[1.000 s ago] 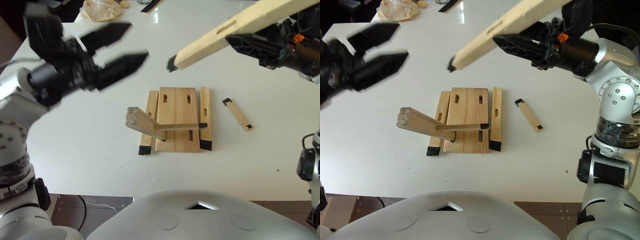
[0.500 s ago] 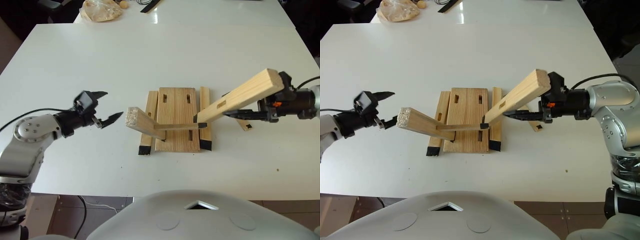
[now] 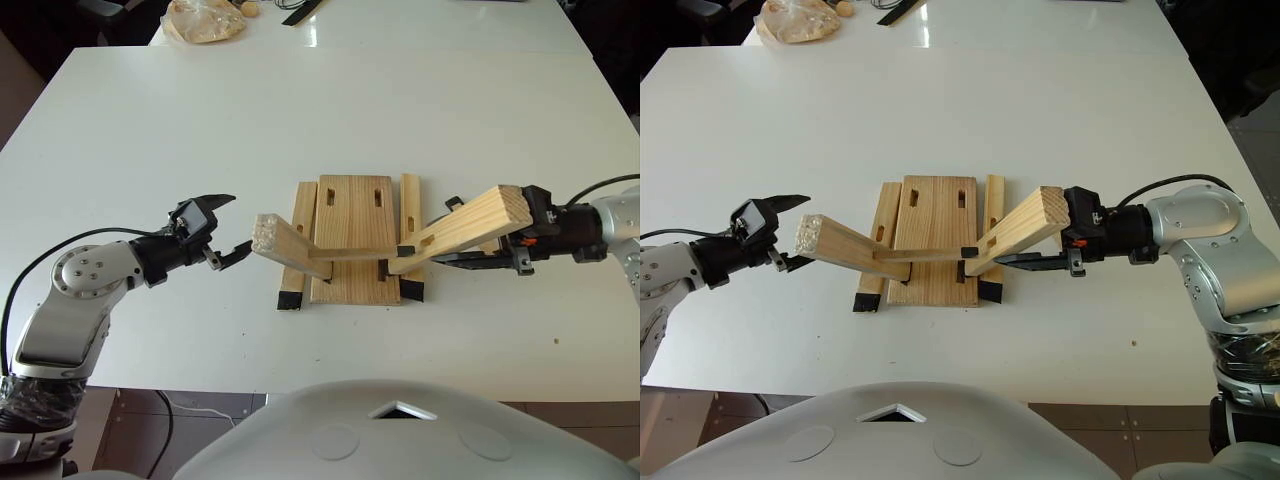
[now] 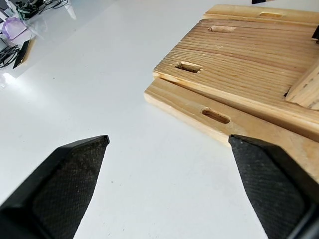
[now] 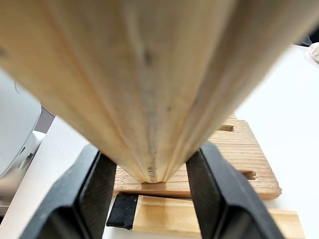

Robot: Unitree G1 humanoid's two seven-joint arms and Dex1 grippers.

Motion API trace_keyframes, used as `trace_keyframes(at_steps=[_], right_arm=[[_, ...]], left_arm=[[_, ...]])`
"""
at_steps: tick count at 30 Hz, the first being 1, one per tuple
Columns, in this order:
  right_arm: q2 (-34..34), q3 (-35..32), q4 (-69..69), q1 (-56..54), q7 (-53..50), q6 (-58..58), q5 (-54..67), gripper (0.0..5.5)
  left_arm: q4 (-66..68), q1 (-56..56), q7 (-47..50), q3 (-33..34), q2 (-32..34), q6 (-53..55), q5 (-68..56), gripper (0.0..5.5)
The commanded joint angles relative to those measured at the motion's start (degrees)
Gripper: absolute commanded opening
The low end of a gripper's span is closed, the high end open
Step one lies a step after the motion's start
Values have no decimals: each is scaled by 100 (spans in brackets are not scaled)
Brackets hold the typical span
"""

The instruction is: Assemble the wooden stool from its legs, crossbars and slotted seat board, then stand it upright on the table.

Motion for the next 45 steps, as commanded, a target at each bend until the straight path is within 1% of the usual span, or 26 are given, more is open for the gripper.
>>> trace_keyframes(at_steps=[1, 7, 13, 17, 21, 27, 31, 34, 37, 39, 41, 43, 45], right_arm=[[-37, 134, -76, 175, -31, 37, -64, 202], [-182, 88, -151, 420, -7, 23, -59, 202], [-274, -11, -318, 916, -27, -83, -91, 202], [-304, -9, -294, 999, -79, -165, -175, 202], [-321, 207, -87, 758, -144, -328, -464, 202], [-328, 682, 85, 111, -17, -355, -612, 202], [-318, 961, 67, -27, 39, -375, -715, 202], [-344, 1084, 96, -61, 59, -427, -790, 202], [-402, 1174, 218, -124, 111, -471, -866, 202], [-433, 1226, 352, -123, 141, -563, -955, 202], [-452, 1262, 444, -123, 138, -625, -990, 202], [-464, 1294, 499, -130, 133, -654, -994, 202], [-455, 1347, 560, -152, 129, -688, -1019, 202]], left_arm=[[-81, -16, -30, -55, -51, 91, 148, 446], [-211, -40, -54, -71, -111, 186, 173, 446], [-210, -25, -28, -79, -165, 196, 275, 446], [-238, 31, -31, -49, -207, 206, 312, 446], [-380, 111, -113, -122, -198, 237, 315, 446], [-866, 579, -459, -287, 33, 350, 355, 446], [-1029, 648, -482, -377, 10, 432, 358, 446], [-1056, 621, -443, -367, -41, 491, 332, 446], [-987, 559, -462, -171, -43, 566, 177, 446], [-801, 302, -459, 103, -72, 695, -81, 446], [-507, -289, -325, 398, -184, 999, -480, 446], [-277, -1234, -225, 642, -382, 1570, -1356, 446], [-174, -2047, -433, 677, -485, 2147, -2291, 446]])
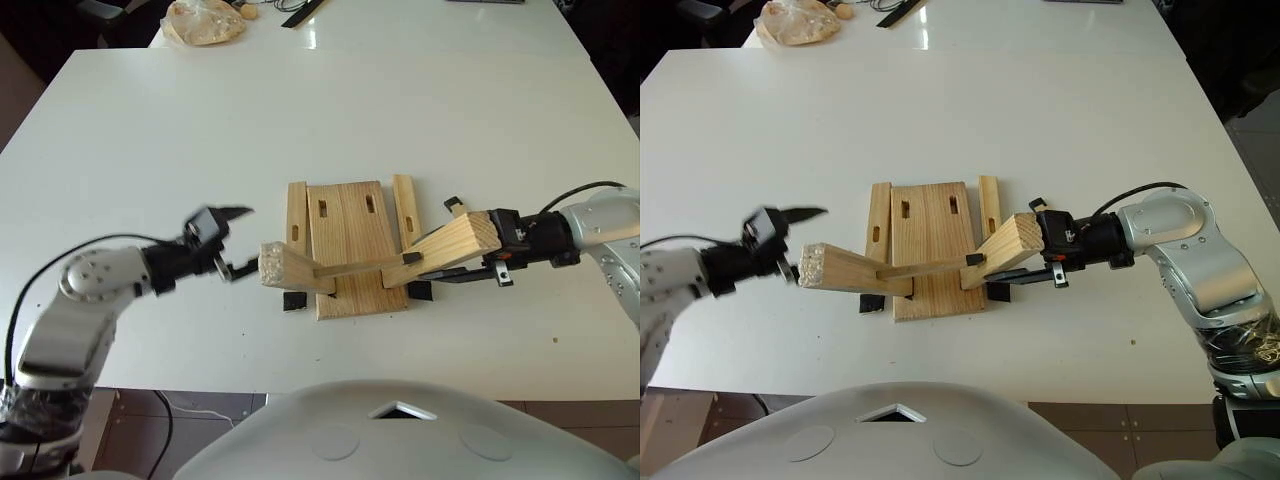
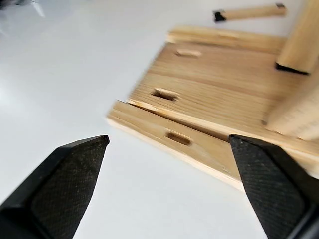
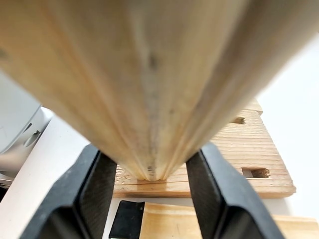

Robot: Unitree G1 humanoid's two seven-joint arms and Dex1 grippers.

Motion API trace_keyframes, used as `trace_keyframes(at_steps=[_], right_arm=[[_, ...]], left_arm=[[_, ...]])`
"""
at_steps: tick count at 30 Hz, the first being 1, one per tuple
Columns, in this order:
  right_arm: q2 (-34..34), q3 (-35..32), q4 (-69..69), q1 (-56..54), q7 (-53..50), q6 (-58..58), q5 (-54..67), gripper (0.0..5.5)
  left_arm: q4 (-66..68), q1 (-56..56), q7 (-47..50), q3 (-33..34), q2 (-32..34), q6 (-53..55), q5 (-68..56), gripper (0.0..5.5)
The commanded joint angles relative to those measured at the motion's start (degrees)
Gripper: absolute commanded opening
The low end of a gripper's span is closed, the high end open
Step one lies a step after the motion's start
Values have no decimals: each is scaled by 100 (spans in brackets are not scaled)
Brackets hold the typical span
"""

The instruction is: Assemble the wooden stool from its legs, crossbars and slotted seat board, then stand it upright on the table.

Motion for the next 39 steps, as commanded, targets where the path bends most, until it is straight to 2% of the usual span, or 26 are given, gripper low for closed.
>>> trace_keyframes(at_steps=[1, 4, 7, 11, 15, 25, 35, 39], right_arm=[[-201, 333, 254, 100, 47, 90, -632, 202], [-166, 454, 369, -11, 74, 41, -692, 202], [-127, 614, 536, -202, 140, -28, -759, 202], [-42, 844, 752, -478, 231, -140, -848, 202], [-11, 988, 834, -603, 266, -207, -868, 202], [0, 1199, 1006, -723, 273, -332, -963, 202], [-95, 1208, 1090, -658, 286, -384, -1005, 202], [-61, 1276, 1078, -702, 292, -364, -1022, 202]], left_arm=[[192, -1466, -354, 98, -188, 994, -1569, 446], [471, -2173, -865, -434, -281, 1396, -1903, 446], [588, -2563, -1370, -1183, -383, 1477, -1709, 400], [833, -2907, -1494, -1686, -669, 1578, -1564, 335], [1035, -3010, -1375, -2024, -975, 1545, -1258, 331], [705, -2911, -1504, -1893, -1382, 1996, -1907, 331], [1499, -2375, -2082, -3582, -1211, 1048, -157, 331], [2178, -2389, -2063, -3759, -1241, 730, 159, 331]])
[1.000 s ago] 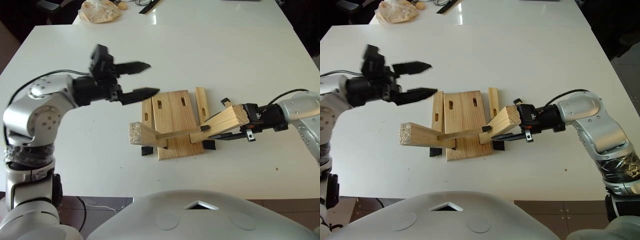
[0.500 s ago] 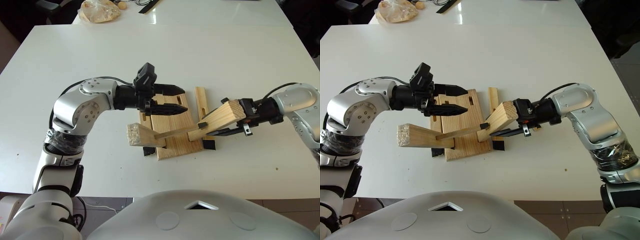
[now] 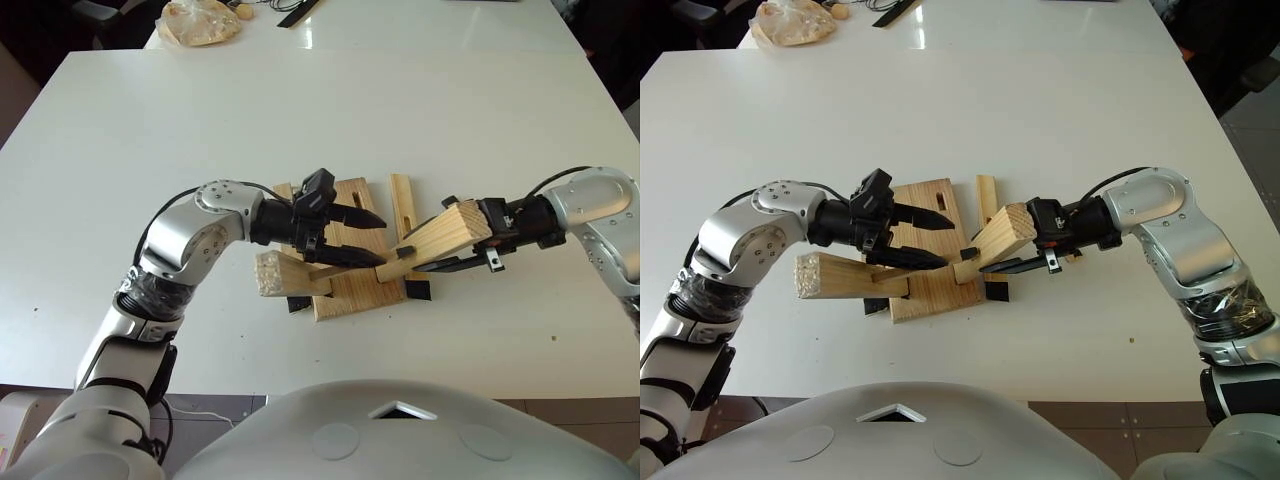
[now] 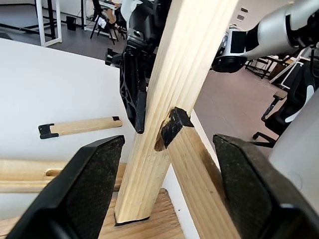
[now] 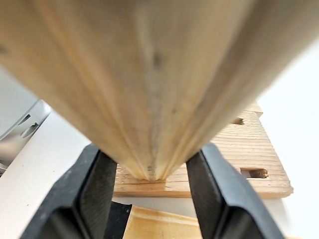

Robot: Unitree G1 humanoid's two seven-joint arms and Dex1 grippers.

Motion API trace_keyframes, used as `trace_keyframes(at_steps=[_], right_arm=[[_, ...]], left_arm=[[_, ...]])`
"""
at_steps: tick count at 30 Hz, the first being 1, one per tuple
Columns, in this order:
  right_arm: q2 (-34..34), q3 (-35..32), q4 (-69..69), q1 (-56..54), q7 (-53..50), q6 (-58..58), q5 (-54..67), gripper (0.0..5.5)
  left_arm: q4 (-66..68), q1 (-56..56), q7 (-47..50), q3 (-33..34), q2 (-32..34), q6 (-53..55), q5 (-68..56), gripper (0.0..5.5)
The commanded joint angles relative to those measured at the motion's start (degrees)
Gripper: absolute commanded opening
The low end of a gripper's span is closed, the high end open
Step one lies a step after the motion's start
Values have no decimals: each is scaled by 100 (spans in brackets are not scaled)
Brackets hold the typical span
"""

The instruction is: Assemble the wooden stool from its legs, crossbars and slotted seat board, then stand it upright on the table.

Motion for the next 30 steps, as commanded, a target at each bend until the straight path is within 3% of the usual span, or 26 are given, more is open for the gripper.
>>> trace_keyframes(at_steps=[1, 18, 26, 30], right_arm=[[-181, 509, 211, 186, 11, 215, -1008, 202], [-173, 646, 222, 27, 36, 208, -1020, 202], [-269, 566, 220, 88, -1, 208, -973, 202], [-236, 562, 189, 158, -74, 235, -985, 202]], left_arm=[[943, 303, 52, -644, 101, -82, 989, 331], [1959, 359, 570, -545, -281, -96, 975, 331], [-218, 121, 618, 1282, 146, 813, -1024, 331], [-638, 127, 753, 1412, 68, 1084, -1306, 331]])
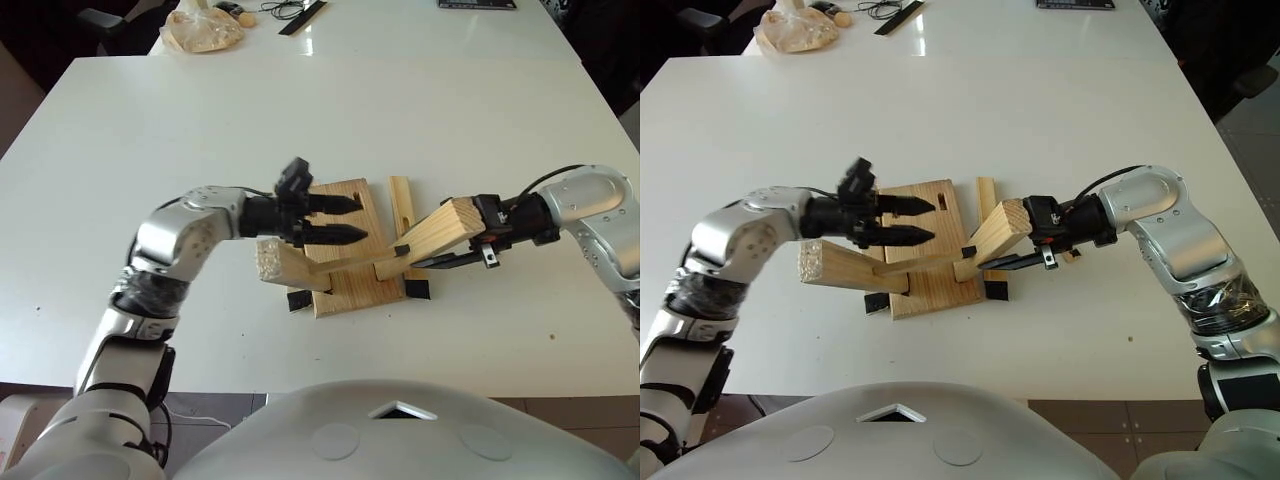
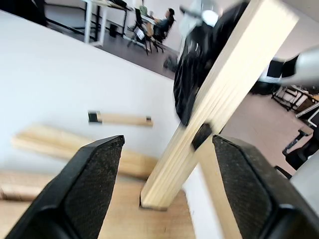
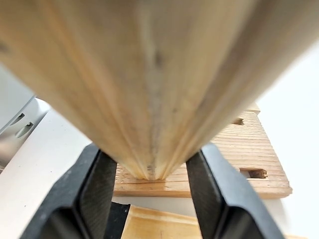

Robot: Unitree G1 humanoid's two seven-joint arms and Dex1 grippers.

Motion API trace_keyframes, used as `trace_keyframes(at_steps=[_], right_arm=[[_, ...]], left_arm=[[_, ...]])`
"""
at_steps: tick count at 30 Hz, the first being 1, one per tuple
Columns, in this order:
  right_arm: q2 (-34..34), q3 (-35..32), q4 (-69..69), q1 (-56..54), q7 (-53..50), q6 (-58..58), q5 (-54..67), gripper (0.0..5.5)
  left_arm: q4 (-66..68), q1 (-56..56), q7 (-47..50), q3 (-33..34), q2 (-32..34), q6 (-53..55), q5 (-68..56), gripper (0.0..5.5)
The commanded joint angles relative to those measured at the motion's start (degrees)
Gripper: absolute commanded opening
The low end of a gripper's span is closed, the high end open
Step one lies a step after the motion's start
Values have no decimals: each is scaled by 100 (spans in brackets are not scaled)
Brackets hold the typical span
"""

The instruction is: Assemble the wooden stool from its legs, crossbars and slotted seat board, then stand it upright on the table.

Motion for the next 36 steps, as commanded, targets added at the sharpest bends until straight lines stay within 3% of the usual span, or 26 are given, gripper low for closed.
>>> trace_keyframes(at_steps=[1, 7, 11, 17, 22, 25, 31, 36], right_arm=[[-243, 401, 82, 328, -51, 228, -965, 202], [-206, 480, 127, 328, -59, 184, -1034, 202], [-239, 498, 139, 310, 2, 169, -1043, 202], [-285, 438, 94, 414, -29, 198, -1031, 202], [-358, 268, -56, 595, -170, 302, -892, 202], [-432, 129, -88, 721, -230, 316, -843, 202], [-658, -331, -86, 799, -280, 452, -600, 202], [-712, -381, -24, 741, -222, 519, -626, 202]], left_arm=[[-461, 41, 50, -92, 16, 196, 13, 331], [430, 584, -5, -1420, -52, -365, 1523, 331], [672, 767, 117, -1690, -54, -555, 1864, 331], [56, 357, 567, -225, -25, -573, 1373, 331], [-80, 330, 597, 1234, 860, -755, 1367, 331], [-418, 924, 259, 1786, 1485, -1014, 1529, 331], [-1440, 3756, -776, 2244, 2323, -2185, 2520, 331], [-2410, 4002, -205, 1827, 1864, -2130, 2516, 331]])
